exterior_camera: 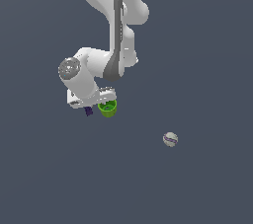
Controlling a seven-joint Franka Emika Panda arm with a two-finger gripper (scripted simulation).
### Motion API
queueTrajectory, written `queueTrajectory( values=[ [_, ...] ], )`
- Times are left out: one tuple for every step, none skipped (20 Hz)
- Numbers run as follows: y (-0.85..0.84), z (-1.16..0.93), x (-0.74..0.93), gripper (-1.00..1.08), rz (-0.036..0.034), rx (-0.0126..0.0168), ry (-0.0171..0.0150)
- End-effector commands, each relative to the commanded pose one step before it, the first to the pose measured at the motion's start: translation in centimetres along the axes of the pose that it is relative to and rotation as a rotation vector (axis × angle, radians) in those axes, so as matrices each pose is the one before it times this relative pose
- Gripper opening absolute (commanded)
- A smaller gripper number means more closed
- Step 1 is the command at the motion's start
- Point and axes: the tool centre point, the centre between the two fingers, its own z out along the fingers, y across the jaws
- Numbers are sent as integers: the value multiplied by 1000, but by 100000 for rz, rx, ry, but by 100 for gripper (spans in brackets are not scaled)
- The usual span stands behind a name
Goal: Pick up a designated object from a clutter of objects.
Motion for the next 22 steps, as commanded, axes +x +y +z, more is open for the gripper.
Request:
queueTrajectory(
  values=[
    [-9,965,-55,28,-86,61,-117],
    [10,342,-27,28,0,0,0],
    [7,280,-24,28,0,0,0],
    [5,217,-20,28,0,0,0],
    [-20,169,4,28,-61,7,-31],
    [2,93,-9,28,0,0,0],
    [1,31,-3,28,0,0,0],
    [0,0,0,-100,0,0,0],
    [0,0,0,-100,0,0,0],
    [0,0,0,-100,0,0,0],
    [0,0,0,-100,0,0,0],
    [0,0,0,-100,0,0,0],
    [0,0,0,-100,0,0,0],
    [0,0,0,-100,0,0,0],
    [0,0,0,-100,0,0,0],
    [0,0,0,-100,0,0,0],
    [0,0,0,-100,0,0,0],
    [-2,-16,2,-100,0,0,0],
    [-1,-28,-7,-100,0,0,0],
    [-3,-83,-21,-100,0,0,0],
    [-5,-138,-36,-100,0,0,0],
    [18,-206,-69,-100,63,0,28]
  ],
)
